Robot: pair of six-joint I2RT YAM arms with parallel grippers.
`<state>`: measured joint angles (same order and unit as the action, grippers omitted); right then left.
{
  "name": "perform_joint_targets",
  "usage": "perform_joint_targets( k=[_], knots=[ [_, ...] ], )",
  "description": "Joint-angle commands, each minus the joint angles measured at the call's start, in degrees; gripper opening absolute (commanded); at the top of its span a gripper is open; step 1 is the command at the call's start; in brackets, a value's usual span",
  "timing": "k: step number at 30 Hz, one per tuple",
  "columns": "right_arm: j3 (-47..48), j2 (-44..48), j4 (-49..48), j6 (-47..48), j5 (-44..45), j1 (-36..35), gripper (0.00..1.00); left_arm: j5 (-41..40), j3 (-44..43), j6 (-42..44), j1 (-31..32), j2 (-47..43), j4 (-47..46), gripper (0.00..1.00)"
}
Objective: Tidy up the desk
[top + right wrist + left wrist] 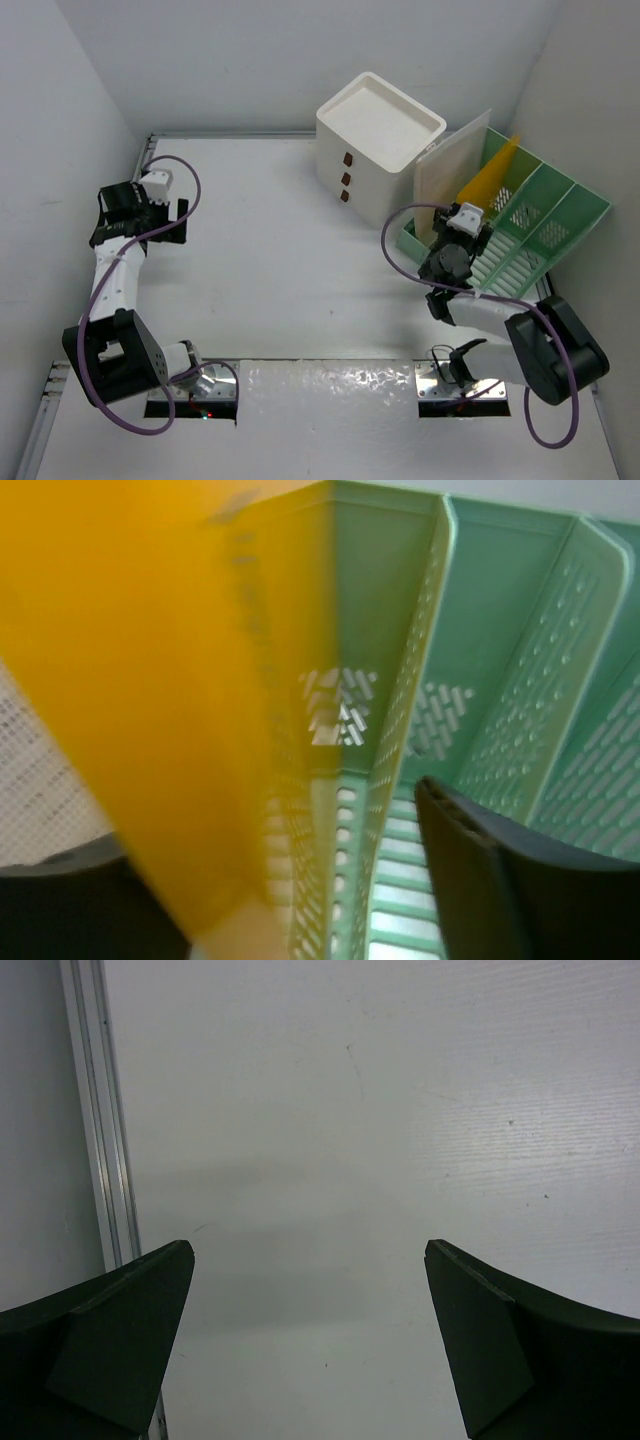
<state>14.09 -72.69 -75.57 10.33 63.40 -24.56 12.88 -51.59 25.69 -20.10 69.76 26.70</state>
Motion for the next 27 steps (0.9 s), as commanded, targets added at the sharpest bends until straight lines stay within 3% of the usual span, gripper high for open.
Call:
perform_joint_targets(
  k=[1, 2, 3, 7, 8, 12, 19, 27],
  knots=[
    [-0.47, 4.56, -14.45, -1.46, 0.24, -0.4, 0.77, -0.14, -0.17, 0.67, -0.47, -0.76, -2.09, 1.0],
    [-0.03, 6.22, -11.91, -0.67, 0.06, -1.19, 0.92, -0.23, -0.17, 0.67, -0.47, -0.76, -2.09, 1.0],
    [0.93, 9.81, -5.96, 0.3, -0.29, -1.37, 0.99, -0.32, -0.26, 0.59, -0.47, -0.59, -2.18, 1.0],
    [4.71, 22.36, 18.9, -5.21, -5.89, -1.64, 0.99, -0.32, -0.61, 0.32, -0.47, -0.5, -2.35, 1.0],
    [7.33, 24.93, 33.06, -7.32, -8.0, -1.72, 0.99, -0.32, -0.61, 0.24, -0.47, -0.5, -2.44, 1.0],
    [10.52, 34.79, 54.88, -17.68, -16.01, -1.55, 0.99, 0.73, -0.35, -0.2, -0.38, -0.5, -2.44, 1.0],
    [4.56, 47.71, 71.08, -27.63, -28.14, -1.55, 0.99, 4.25, 3.51, 0.15, -0.47, -1.29, -3.58, 1.0],
    [-10.91, 57.72, 69.34, -30.54, -44.13, -1.63, 0.99, 9.7, 12.38, 1.2, -0.47, -3.75, -7.62, 1.0]
  ],
)
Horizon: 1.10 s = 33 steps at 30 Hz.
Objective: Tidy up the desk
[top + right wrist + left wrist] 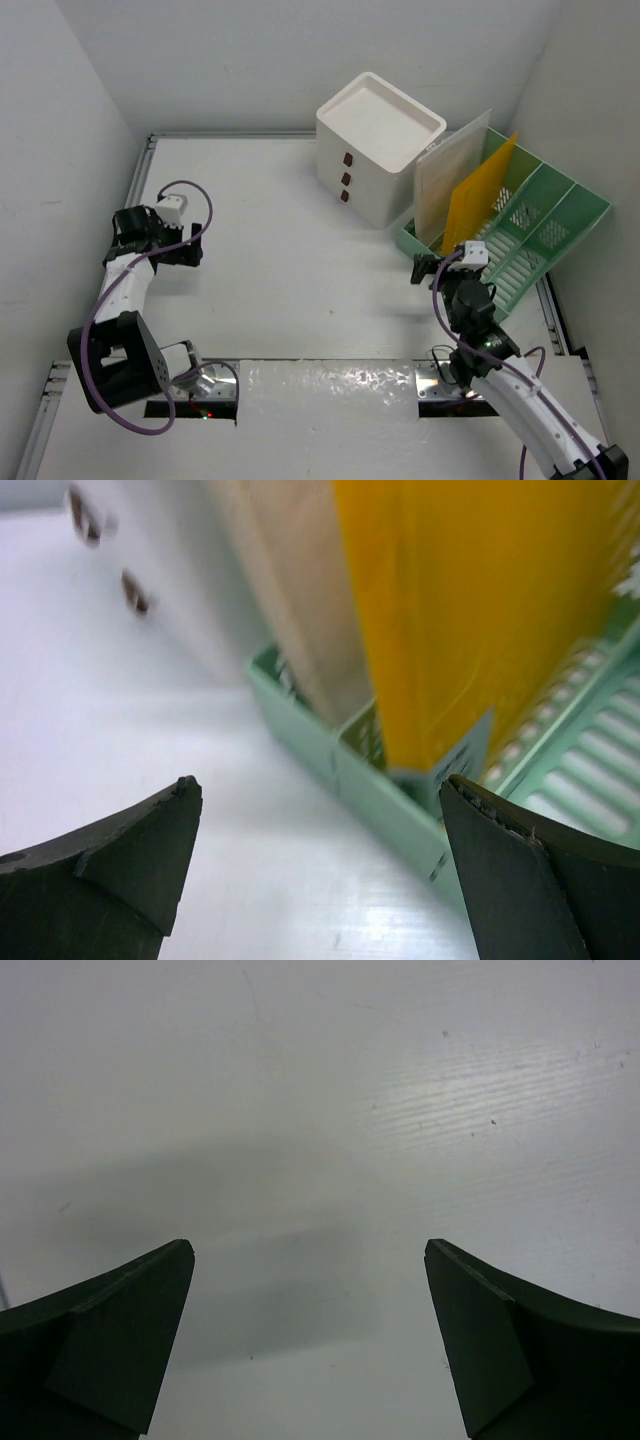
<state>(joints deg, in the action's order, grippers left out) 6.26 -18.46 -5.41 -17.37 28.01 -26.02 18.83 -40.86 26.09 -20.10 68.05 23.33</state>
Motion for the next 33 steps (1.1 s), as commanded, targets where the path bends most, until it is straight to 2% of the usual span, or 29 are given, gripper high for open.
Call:
perform_joint_targets(
  k=[1, 3, 13, 33],
  knots=[
    [-4.49, 4.65, -1.7, -2.33, -9.2, -0.08, 0.99, 4.54, 2.27, 0.9, -0.47, -2.05, -4.61, 1.0],
    [-8.01, 7.8, -1.62, -1.62, -8.59, -0.08, 0.99, 7.36, 3.68, 2.82, -0.47, -2.13, -4.09, 1.0],
    [-16.62, 16.34, -2.85, 0.4, -5.86, -0.08, 0.99, 4.9, 7.2, 2.65, -0.47, -3.28, -7.42, 1.0],
    [-16.98, 10.72, -7.51, -0.04, -9.03, 0.0, 0.99, 4.9, 8.08, 3.27, -0.47, -3.8, -7.78, 1.0]
  ],
)
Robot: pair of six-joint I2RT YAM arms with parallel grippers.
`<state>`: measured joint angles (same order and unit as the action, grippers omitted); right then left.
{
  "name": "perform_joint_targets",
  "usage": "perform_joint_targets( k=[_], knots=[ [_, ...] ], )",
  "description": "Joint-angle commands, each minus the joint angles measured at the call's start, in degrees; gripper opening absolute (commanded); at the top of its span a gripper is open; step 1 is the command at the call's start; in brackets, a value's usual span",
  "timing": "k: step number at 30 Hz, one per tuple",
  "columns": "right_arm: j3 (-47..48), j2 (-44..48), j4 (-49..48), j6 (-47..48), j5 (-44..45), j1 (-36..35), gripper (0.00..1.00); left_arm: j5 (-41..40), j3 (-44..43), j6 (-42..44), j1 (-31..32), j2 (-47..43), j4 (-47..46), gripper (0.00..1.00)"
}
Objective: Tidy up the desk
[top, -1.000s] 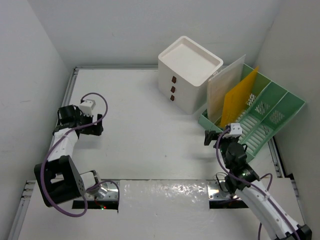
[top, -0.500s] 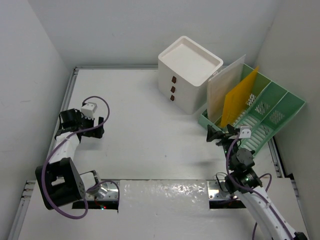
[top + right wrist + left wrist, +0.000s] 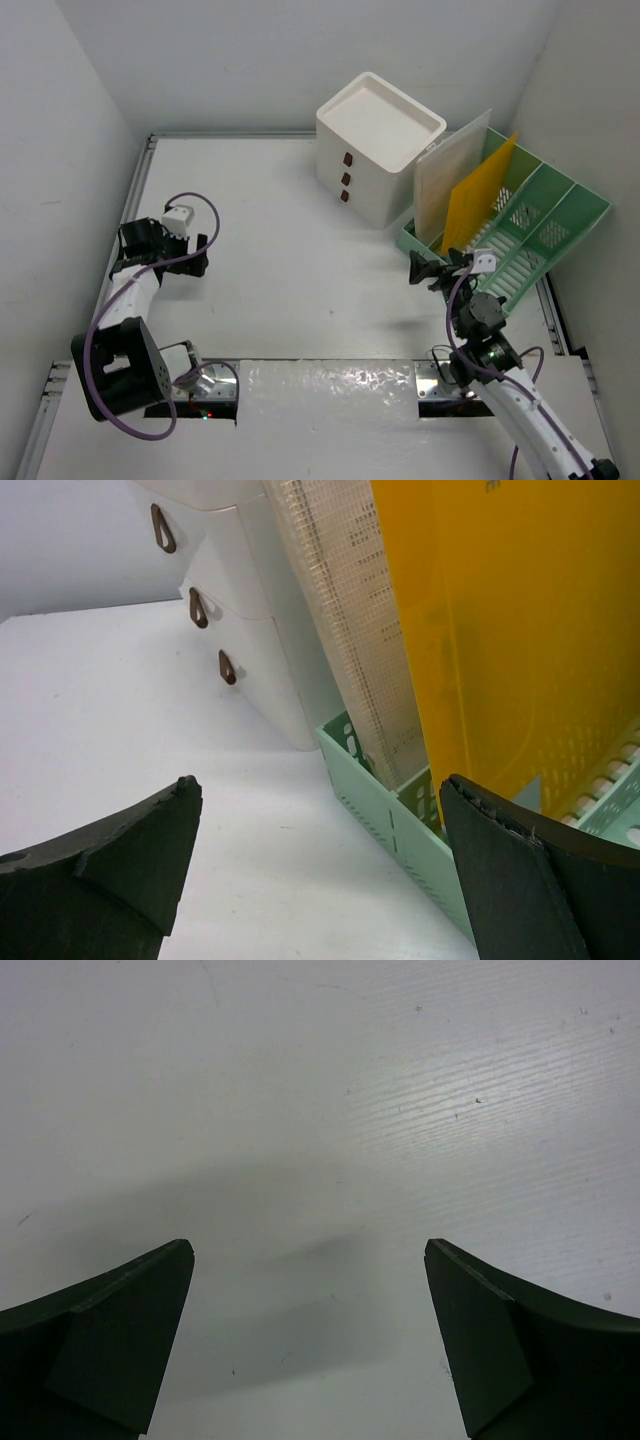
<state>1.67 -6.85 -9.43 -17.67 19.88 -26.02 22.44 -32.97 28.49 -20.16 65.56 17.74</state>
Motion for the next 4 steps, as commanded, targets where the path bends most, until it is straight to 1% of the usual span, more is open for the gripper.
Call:
perform_joint_targets(
  k=[1, 4],
  knots=[
    [-12.39, -0.97, -3.58, 0.27, -0.98, -0.08, 0.99, 1.47, 0.1, 0.95, -0.4, -1.31, -2.09, 1.0],
    [-12.4, -1.32, -3.93, 0.27, -1.16, -0.17, 0.99, 1.73, 0.27, 1.22, -0.4, -1.57, -1.92, 1.0]
  ],
)
